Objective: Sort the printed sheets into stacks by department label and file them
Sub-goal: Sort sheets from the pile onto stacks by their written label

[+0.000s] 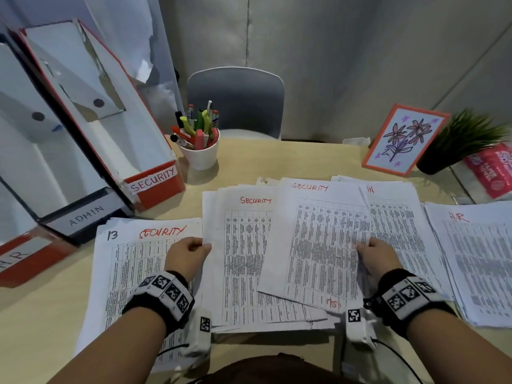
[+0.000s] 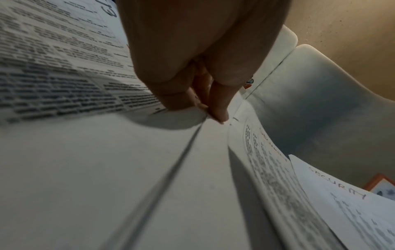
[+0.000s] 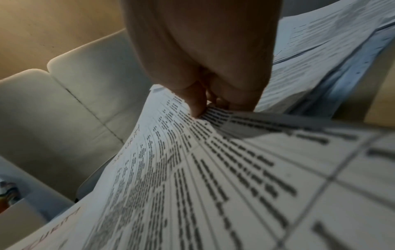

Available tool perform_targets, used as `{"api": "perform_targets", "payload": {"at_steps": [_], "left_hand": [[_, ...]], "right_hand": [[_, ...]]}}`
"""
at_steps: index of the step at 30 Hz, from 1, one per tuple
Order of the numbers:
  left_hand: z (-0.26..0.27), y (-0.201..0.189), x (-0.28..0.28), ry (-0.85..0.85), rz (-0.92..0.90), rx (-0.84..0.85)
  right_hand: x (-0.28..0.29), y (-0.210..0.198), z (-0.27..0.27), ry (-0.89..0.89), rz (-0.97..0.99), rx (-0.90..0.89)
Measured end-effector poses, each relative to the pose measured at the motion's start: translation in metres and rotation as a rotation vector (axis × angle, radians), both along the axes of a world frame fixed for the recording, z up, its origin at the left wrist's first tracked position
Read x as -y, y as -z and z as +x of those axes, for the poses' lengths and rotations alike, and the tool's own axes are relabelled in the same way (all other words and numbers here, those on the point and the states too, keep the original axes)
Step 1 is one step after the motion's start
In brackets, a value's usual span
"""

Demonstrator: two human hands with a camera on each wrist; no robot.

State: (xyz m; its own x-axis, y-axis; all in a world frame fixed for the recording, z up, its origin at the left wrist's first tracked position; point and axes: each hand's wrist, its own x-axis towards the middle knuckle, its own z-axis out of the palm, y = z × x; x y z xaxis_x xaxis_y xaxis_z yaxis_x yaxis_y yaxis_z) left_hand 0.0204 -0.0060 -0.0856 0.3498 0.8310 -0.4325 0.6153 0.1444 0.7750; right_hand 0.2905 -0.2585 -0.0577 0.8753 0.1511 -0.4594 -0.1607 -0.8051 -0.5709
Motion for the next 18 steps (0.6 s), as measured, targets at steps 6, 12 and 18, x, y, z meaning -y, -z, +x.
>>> {"api": "perform_targets", "payload": {"at_steps": [6, 12, 18], "left_hand": [[-0.001, 0.002, -0.002, -0.052, -0.046, 0.051], [0.003, -0.005, -0.004, -0.028, -0.127, 0.023], [0.005, -0.006, -0.003, 0.078, -0.207, 0.073]], "right_hand": [[0.010, 0.001, 0.008, 0.061, -0.025, -0.021], [0.006, 0.001, 0.002, 0.050, 0.011, -0.059], [-0.014, -0.001, -0.018, -0.063, 0.111, -0.119]]}}
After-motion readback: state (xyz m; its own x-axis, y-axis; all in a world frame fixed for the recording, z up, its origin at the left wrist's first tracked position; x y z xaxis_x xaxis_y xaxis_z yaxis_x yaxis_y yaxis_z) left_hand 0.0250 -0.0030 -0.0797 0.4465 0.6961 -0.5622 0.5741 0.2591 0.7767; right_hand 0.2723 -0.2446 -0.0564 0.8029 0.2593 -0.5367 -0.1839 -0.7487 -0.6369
